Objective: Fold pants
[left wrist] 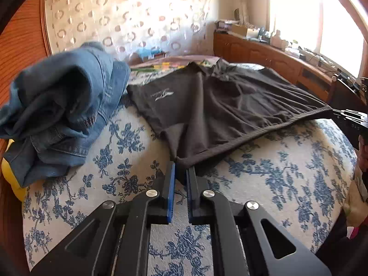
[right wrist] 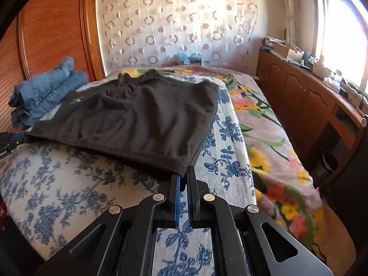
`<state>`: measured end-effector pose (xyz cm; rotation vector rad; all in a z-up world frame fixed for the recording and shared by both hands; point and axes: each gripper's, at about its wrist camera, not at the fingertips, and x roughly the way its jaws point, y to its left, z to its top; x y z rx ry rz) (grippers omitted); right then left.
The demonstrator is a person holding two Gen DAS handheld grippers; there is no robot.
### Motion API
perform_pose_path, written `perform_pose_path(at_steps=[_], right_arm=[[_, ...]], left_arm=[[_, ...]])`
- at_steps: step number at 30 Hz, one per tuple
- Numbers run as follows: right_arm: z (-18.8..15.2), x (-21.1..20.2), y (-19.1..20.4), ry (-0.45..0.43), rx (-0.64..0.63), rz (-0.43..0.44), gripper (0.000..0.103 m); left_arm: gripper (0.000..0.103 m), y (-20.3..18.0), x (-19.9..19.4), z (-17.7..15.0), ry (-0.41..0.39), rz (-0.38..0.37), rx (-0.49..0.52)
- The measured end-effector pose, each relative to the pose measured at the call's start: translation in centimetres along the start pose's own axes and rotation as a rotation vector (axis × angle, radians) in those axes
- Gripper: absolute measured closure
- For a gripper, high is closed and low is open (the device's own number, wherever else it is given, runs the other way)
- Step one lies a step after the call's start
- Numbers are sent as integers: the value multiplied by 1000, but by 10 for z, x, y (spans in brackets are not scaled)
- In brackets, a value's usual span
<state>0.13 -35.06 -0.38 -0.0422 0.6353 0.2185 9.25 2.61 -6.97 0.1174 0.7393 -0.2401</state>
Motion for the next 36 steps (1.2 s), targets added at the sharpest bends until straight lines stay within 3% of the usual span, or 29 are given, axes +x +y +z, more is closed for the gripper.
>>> perform_pose_path(at_steps=[15, 36], right_arm=[[-34, -45, -15, -20, 22, 53, 99], [-42, -71, -7, 13, 38, 60, 98]], left_arm=[[94, -6, -44, -29, -51, -52, -45], [94, -15, -57, -44, -34, -88, -38]])
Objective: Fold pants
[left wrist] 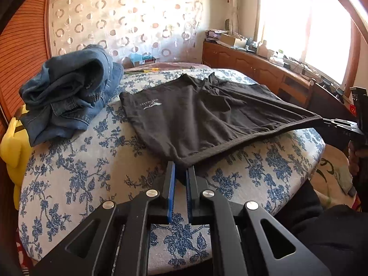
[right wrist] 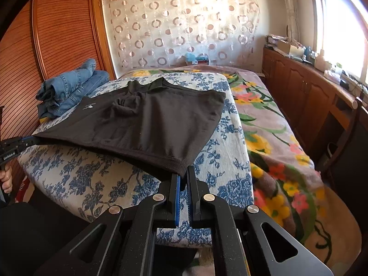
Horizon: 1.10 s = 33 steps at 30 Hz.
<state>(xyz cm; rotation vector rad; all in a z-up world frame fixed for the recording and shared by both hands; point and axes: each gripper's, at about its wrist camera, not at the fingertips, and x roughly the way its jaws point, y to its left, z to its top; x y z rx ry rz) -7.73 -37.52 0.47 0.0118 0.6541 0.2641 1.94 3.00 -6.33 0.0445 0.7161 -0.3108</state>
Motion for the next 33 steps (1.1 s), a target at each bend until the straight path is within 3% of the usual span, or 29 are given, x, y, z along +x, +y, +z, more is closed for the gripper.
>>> perform_pose_path(at_steps=[10, 15, 18, 19, 22, 26, 33], right_arm=[[1, 18, -2, 18, 41, -8, 98], [3, 19, -3, 20, 50, -11, 98], [1, 19, -2, 17, 50, -13, 98], [2, 19, -2, 15, 52, -13, 98], [2, 19, -2, 6, 55, -10, 98], [4, 18, 1, -1, 49, -6, 98], [12, 18, 10, -22, 24, 5, 98]], left_arm=[[93, 4, 9, -9, 46, -4, -21], [86, 4, 3, -9, 43, -11, -30], [69, 8, -4, -6, 27, 6, -47], [56, 10, -6, -5, 21, 19, -56], [50, 15, -8, -1, 10, 29, -78], [25, 20, -4, 2, 4, 42, -89], [21, 28, 13, 5, 22, 57, -104]])
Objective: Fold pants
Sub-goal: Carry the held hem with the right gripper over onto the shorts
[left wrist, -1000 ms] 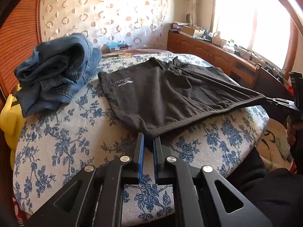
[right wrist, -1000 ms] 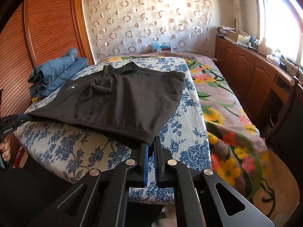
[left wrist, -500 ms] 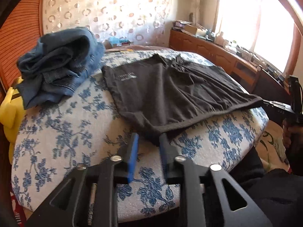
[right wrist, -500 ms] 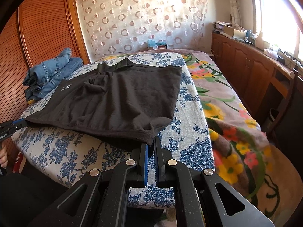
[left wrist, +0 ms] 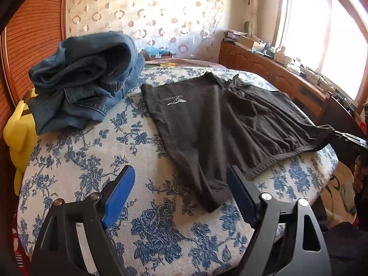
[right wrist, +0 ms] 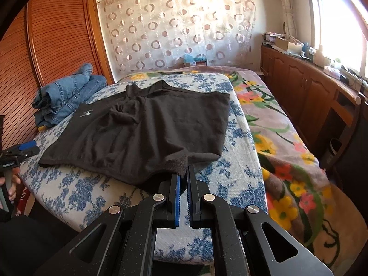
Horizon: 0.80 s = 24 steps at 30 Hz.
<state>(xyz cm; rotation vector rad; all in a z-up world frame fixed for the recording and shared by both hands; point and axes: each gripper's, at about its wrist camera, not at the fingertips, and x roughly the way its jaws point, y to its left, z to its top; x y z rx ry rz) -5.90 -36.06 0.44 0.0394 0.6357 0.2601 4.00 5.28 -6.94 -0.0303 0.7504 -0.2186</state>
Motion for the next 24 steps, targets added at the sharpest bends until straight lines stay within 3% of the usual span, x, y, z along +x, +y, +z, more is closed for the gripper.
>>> perform_pose_path(at_steps=[9, 24], right_arm=[[16, 11, 30, -26, -66, 62, 98], [47, 58, 113, -23, -237, 273, 98]], left_arm=[[21, 2, 3, -2, -11, 30, 9], [21, 14, -6, 5, -43, 66, -1]])
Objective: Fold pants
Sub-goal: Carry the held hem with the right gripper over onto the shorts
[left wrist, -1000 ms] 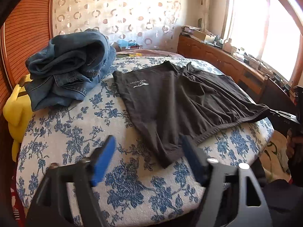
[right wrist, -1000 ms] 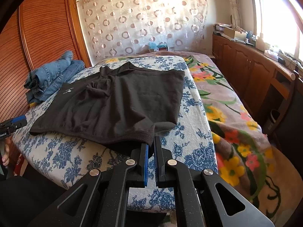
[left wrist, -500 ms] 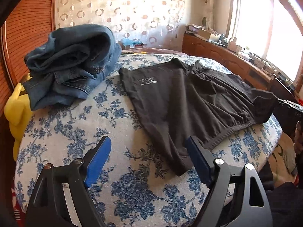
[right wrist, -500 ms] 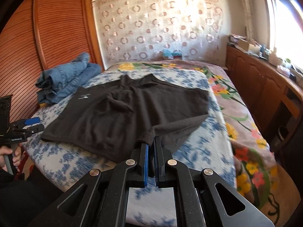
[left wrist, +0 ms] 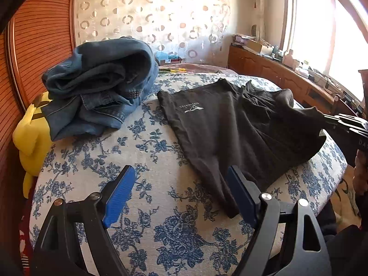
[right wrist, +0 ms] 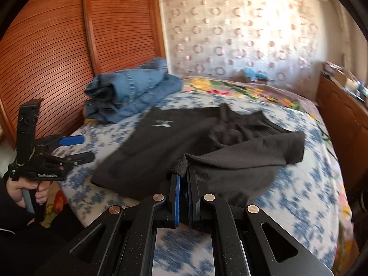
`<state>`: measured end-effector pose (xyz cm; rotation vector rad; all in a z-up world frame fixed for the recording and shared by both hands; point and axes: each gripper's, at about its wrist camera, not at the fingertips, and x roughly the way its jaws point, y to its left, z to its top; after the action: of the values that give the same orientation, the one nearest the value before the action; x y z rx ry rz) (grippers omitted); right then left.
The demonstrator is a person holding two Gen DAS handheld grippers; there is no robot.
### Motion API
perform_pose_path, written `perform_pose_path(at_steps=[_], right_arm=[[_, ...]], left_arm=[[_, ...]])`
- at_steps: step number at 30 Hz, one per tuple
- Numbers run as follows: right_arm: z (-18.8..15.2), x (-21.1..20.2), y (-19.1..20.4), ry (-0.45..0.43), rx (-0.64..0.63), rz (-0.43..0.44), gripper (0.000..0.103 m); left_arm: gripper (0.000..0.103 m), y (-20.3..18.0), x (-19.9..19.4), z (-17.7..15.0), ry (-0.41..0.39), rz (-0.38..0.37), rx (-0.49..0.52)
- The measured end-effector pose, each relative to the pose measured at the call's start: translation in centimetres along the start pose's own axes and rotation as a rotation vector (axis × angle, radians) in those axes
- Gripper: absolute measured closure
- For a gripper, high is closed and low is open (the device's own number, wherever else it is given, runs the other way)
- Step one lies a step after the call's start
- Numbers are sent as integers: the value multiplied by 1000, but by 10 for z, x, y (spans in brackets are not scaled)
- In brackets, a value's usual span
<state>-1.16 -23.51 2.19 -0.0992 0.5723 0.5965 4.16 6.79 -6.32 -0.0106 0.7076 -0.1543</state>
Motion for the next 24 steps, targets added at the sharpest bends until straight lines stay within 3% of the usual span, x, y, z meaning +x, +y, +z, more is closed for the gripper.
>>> perform_pose_path(at_steps=[24], right_arm=[[16, 99, 68, 131, -109, 225, 98]], left_arm=[[21, 39, -10, -6, -11, 85, -62]])
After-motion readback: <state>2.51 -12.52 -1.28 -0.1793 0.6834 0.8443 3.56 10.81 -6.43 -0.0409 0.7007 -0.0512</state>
